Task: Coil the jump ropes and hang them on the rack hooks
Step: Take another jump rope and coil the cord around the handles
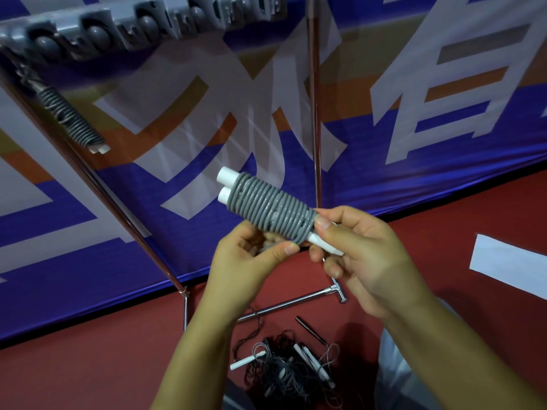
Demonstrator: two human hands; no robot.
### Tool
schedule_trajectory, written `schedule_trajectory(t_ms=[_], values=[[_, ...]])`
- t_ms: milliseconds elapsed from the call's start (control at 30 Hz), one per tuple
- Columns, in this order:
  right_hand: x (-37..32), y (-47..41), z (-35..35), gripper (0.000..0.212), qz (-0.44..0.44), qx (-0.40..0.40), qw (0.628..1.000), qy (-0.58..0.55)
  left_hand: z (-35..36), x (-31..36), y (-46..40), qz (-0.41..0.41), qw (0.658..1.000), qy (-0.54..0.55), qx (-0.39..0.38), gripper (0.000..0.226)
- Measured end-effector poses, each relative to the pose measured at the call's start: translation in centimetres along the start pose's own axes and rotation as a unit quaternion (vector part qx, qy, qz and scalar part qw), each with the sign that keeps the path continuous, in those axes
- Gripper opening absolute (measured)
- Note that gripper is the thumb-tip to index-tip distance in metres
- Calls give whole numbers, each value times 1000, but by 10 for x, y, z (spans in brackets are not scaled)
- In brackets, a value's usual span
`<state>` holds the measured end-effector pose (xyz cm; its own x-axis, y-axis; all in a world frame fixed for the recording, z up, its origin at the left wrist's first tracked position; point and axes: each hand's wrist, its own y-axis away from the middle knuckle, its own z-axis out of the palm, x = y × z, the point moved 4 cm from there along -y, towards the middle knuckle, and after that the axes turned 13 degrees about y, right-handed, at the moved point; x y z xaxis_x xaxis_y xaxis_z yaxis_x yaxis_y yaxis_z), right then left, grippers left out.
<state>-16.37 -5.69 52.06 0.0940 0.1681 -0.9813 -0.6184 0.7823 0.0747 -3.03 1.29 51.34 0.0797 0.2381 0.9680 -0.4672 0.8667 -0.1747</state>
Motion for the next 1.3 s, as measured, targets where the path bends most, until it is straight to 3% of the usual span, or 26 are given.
schedule_trajectory(t_ms=[133, 267, 367, 467, 533, 600, 667, 733, 800, 933, 1067, 1133, 1300], values=[[2, -2, 1, 23, 72, -54, 994, -67, 0, 3, -2, 16, 998, 56, -38, 37], [10, -6, 2, 22, 167, -84, 970, -153, 1, 5, -4, 17, 999, 31, -24, 35], [16, -6, 4, 21, 242, -103, 936, -233, 1, 6, -3, 16, 999, 17, -26, 29], [20, -7, 7, 17, 291, -167, 891, -307, 5, 9, -1, 1, 998, 42, -56, 41], [21, -7, 9, 37, 304, -230, 850, -364, 8, 15, 1, 3, 996, 31, -80, 44], [21, -5, 10, 39, 303, -250, 844, -365, 10, 20, 1, 11, 996, 14, -92, 40], [22, -6, 8, 25, 256, -210, 908, -257, 7, 21, 0, 11, 997, 4, -80, 38], [18, -7, 7, 28, 147, -155, 973, -89, 2, 19, -1, 11, 998, -2, -56, 37], [16, -4, 8, 33, 55, -112, 992, 21, -1, 17, -1, 9, 999, -2, -40, 33], [16, -2, 6, 27, -52, -47, 991, 111, 1, 18, 0, 25, 999, -9, -23, 35], [17, 0, 6, 13, -126, -46, 975, 175, -1, 14, -2, 36, 999, 34, 1, 55], [19, 3, 8, 25, -162, -38, 959, 230, 1, 13, -2, 30, 997, 73, 12, 54], [14, 8, 8, 38, -263, 76, 906, 324, 14, 17, 2, 16, 994, 109, 12, 32]])
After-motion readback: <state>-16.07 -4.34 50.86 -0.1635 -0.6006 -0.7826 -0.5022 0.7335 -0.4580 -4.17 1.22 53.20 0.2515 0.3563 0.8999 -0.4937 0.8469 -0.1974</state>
